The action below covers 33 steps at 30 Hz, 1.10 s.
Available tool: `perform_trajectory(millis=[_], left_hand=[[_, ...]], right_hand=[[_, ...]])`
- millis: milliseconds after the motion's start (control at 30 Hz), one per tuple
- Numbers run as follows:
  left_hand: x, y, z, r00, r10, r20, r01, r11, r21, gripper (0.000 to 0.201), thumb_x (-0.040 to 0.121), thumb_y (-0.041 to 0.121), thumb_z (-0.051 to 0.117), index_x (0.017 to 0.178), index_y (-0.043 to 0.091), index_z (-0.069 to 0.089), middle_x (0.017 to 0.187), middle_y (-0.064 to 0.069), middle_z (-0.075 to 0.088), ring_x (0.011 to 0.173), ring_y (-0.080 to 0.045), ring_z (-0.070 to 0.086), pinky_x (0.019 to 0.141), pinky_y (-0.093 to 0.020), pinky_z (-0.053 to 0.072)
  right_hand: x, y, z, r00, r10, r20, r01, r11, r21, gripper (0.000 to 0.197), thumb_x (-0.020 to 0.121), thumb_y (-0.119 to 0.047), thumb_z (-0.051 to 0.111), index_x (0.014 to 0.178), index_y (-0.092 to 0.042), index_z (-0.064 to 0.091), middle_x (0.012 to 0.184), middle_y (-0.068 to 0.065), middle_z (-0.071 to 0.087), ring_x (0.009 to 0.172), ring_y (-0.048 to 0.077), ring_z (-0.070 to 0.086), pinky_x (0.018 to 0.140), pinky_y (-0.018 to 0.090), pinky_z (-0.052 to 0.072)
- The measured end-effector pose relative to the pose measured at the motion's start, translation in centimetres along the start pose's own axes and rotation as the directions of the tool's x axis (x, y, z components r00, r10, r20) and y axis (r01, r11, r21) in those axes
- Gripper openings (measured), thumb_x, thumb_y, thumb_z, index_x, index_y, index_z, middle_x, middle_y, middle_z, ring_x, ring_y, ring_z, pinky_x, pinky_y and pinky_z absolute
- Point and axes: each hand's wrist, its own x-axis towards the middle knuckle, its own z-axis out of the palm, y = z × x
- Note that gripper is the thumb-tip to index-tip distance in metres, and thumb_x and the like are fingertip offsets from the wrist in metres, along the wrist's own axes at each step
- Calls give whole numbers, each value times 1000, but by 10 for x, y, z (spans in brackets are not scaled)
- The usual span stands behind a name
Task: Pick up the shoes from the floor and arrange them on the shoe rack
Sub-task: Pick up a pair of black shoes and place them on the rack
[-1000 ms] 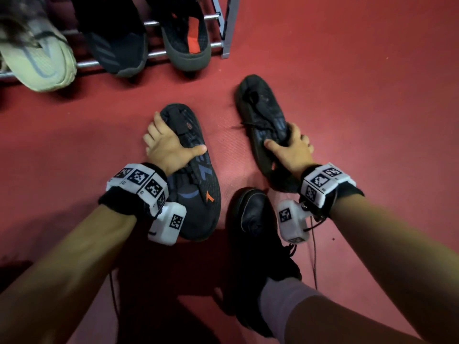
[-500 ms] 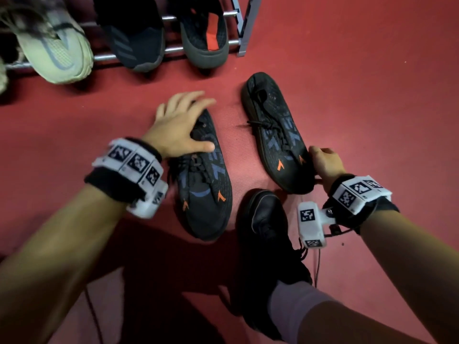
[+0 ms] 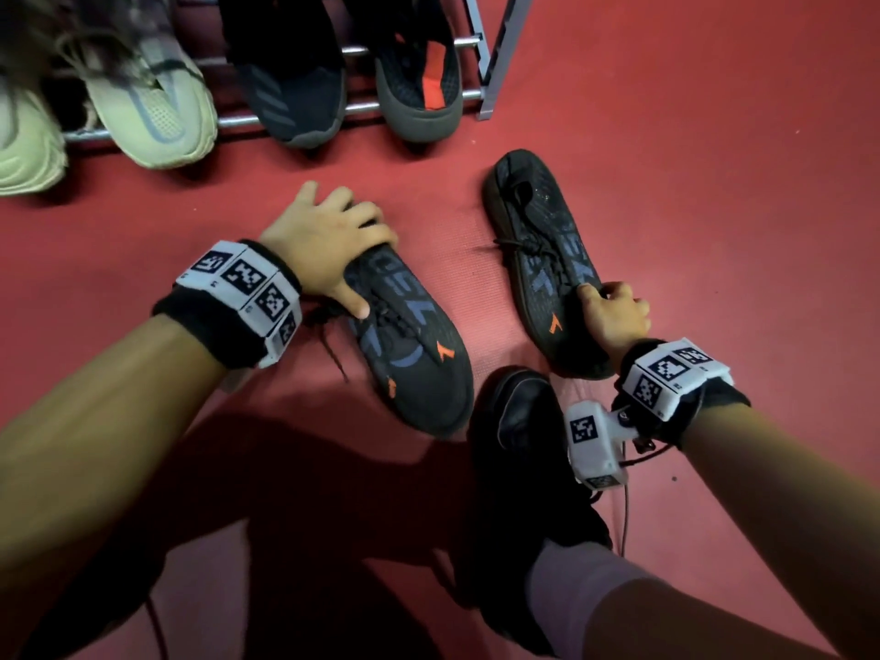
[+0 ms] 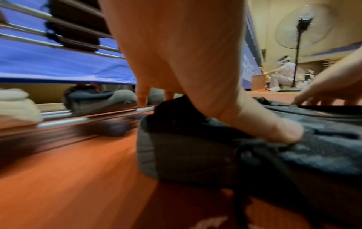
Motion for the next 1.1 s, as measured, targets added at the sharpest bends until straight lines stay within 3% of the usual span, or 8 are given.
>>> perform_trajectory(millis=[133,233,400,600,800,933,1000,1100], left_hand=[[-37,-10,21,919,-349,181,379,909,-173,87,63,73,62,131,22,43,131,-8,41,123,-30,37,94,-45,38],[-62,-13,39,838,-443,320,531,796,-290,85,68,71,60,131,17,42,132,-12,38,126,-32,35,97,-47,39],[-67,-6,46,844,-462,274,529,802,-276,85,68,69,62,128,11,44,130,-15,44,122,-34,39,96,-45,39],[-59,-9,41,804,-413,427,559,770,-308,85,65,68,67,121,9,42,119,-15,58,116,-35,51,88,-40,42],[-79,-15,38,830,-237,504,510,688,-517,45,78,55,65,94,15,53,92,-7,58,87,-23,54,75,-28,36],[-93,-14,21,865,-210,455,482,597,-641,73,58,68,66,102,10,58,93,-8,65,87,-23,59,82,-33,42],[-99,-14,8,879,-219,424,470,555,-687,62,72,58,69,108,9,57,97,-7,63,88,-21,58,80,-29,42],[-109,-15,-24,899,-265,349,438,513,-738,53,82,50,63,119,13,57,107,-3,64,99,-21,61,89,-28,43]], right_hand=[[-1,-4,2,1000,1,-31,-2,1000,-18,54,90,-43,50,133,-9,43,139,20,36,129,41,34,110,42,27],[-1,-3,2,1000,4,-22,-4,1000,-4,63,86,-47,57,133,-8,39,139,19,36,127,41,39,110,46,31],[-8,-3,0,999,-49,8,47,984,172,58,83,-41,64,127,-11,40,131,15,52,117,33,54,102,39,42],[-20,-6,0,987,-142,77,124,970,208,44,88,-36,60,122,-12,50,122,11,62,110,28,60,98,36,45],[-39,-21,-22,922,-377,93,379,925,-9,53,91,-29,56,140,-21,36,128,16,59,116,35,56,96,35,41],[-49,-48,-41,860,-494,129,502,865,-30,51,90,-25,61,138,-19,46,132,11,58,122,28,54,101,30,38],[-48,-65,-56,872,-477,110,477,878,28,45,87,-24,65,131,-15,56,126,10,62,113,25,60,100,30,42],[-47,-84,-81,888,-434,153,406,895,185,35,86,-19,68,118,-6,64,115,12,66,65,11,66,85,32,54]])
